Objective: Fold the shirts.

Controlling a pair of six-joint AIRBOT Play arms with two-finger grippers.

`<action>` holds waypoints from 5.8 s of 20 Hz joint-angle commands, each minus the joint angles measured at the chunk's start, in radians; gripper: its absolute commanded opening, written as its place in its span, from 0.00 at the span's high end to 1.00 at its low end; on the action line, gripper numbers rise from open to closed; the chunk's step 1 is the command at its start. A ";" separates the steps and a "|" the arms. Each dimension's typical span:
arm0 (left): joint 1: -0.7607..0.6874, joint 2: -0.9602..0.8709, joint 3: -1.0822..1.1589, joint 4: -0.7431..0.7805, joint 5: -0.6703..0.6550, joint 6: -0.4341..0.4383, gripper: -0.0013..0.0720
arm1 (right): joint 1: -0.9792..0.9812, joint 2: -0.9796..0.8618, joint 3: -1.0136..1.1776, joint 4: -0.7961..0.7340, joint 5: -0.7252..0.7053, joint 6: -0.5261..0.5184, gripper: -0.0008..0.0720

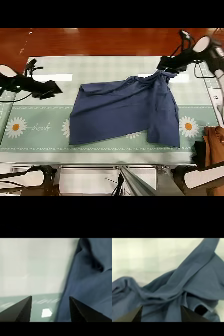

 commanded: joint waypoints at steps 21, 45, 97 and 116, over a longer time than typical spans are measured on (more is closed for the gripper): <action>-0.037 0.249 -0.694 -0.218 -0.061 0.066 0.07 | -0.389 0.184 0.020 -0.058 0.315 -0.129 0.25; -0.177 0.083 -0.692 -0.451 0.023 0.206 0.96 | -0.424 0.183 -0.605 0.230 0.056 -0.290 0.25; 0.033 0.744 0.521 0.145 -0.591 -0.064 0.96 | -0.296 0.733 0.163 0.060 0.562 -0.064 0.94; 0.028 -0.141 0.260 -0.202 0.286 0.131 0.96 | -0.018 -0.091 0.146 -0.131 -0.179 0.053 0.94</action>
